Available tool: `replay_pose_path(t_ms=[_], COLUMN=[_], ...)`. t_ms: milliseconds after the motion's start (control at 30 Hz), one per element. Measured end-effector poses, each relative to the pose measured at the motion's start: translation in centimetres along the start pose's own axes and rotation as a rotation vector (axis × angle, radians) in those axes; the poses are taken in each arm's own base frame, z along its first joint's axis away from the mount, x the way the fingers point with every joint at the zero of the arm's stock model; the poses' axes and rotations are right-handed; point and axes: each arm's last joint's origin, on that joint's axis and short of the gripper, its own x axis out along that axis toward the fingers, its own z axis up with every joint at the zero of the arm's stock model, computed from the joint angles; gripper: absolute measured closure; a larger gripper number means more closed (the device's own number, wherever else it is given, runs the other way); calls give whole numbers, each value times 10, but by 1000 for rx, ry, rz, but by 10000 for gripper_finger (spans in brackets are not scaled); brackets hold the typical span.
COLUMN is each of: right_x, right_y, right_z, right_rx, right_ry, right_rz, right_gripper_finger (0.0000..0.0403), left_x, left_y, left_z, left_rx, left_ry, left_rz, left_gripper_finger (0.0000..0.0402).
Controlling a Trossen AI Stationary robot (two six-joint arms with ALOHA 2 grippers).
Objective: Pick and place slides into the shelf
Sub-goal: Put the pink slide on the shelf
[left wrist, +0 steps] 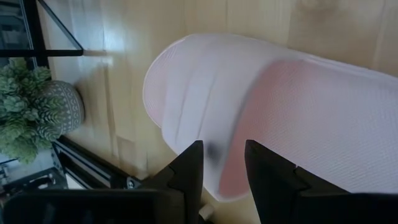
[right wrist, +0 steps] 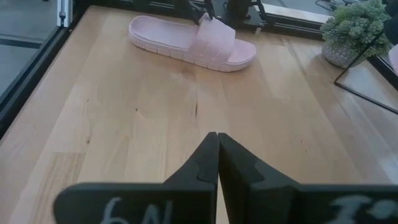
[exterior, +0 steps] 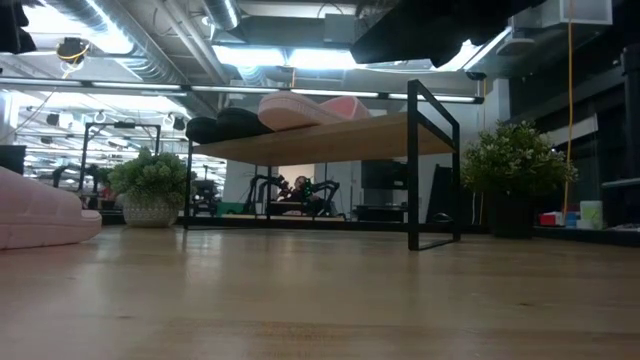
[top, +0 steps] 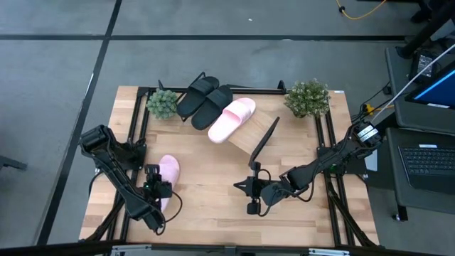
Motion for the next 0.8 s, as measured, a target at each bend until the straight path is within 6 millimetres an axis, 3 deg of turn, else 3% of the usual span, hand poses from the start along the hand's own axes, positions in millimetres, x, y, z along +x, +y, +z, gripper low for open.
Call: replay_pose_path(t_ms=[233, 533, 800], right_x=[0, 0, 0], right_y=[0, 0, 0], right_z=[0, 0, 0], right_rx=[-1, -1, 5], right_ry=[1, 1, 2], right_rz=[0, 0, 0], right_gripper_finger=[391, 391, 391], left_x=[2, 5, 6], left_y=[-1, 2, 5], left_z=[0, 4, 7], left_rx=[-4, -67, -76], left_ry=[-12, -3, 3], left_rz=[1, 8, 16], left_gripper_finger=[295, 387, 397])
